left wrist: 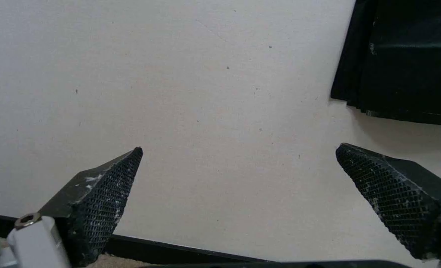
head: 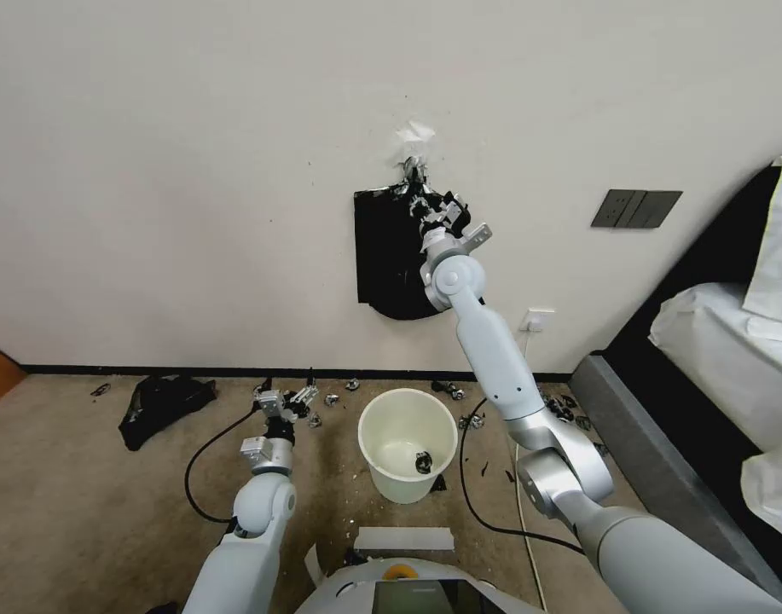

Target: Place a trash bag onto the trash bin.

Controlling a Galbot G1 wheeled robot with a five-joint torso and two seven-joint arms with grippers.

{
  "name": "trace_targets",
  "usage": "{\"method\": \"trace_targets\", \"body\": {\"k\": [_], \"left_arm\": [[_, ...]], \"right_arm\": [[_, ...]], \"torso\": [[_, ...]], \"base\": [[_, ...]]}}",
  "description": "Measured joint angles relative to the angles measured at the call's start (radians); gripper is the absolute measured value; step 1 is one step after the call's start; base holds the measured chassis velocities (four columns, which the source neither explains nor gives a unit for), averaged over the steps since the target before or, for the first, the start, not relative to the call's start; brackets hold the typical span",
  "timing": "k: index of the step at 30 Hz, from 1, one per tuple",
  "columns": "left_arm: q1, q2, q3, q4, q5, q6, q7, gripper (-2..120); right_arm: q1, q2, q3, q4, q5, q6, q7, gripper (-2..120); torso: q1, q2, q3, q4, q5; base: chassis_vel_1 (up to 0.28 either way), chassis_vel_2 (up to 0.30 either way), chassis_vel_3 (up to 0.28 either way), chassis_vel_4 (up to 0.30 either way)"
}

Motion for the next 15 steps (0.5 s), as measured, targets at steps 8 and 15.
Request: {"method": "trace_targets", "body": {"k": [8,15], "left_arm": [[-0.002,-0.001,0.002,0.006,0.002,-0.005,0.002,100],[-0.001,-0.002,0.003,0.009,0.004,-0.007,0.002,100]], "right_arm": [[0.009,-0.011,-0.022,0.044,-0.041,-0.088,0.133,8],[0.013,-0.020,-0.042,0.044,-0.080,-0.110,0.137,9]], "torso": [[0.000,0.000,0.000,-0.0002,0.0000],[0.000,0.000,0.000,-0.0002,0.0000]], "base": [[0.000,0.000,0.000,0.000],[0.000,0.000,0.000,0.000]]}}
